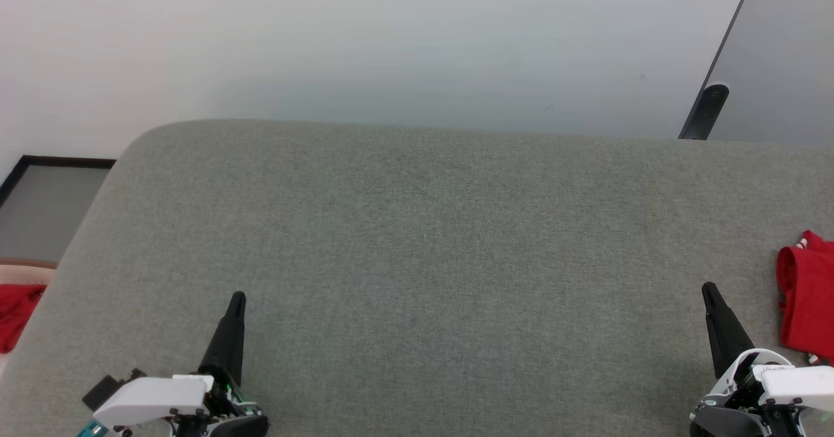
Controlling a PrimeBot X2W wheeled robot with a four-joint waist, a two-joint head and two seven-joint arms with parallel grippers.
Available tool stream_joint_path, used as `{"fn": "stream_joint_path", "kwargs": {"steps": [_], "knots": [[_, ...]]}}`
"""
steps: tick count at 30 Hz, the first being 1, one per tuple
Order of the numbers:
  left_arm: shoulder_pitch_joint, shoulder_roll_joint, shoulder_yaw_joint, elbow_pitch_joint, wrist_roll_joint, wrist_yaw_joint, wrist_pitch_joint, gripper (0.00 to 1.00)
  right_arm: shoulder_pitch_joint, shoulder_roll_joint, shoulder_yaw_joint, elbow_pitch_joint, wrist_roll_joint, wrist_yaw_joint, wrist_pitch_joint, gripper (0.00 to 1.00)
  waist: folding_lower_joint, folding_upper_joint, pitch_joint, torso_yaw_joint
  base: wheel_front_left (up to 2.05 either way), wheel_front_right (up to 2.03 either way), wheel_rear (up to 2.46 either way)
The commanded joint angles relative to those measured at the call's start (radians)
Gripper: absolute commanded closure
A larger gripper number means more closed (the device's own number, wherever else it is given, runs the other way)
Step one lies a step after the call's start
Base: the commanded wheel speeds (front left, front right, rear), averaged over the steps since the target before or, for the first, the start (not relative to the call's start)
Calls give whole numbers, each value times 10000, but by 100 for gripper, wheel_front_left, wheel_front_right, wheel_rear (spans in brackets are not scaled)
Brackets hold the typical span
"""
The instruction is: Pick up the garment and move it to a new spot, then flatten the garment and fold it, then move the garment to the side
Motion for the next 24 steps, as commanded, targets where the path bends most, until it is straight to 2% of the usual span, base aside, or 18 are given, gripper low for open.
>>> {"fn": "stream_joint_path", "kwargs": {"steps": [1,24], "knots": [[-99,12,19,16,-21,-55,29,100,-24,30,39,8,45,-3,4,100,0,0,0,0,0,0,0],[-98,12,16,15,-27,-52,23,100,-23,30,39,7,46,-3,3,100,0,0,0,0,0,0,0]]}}
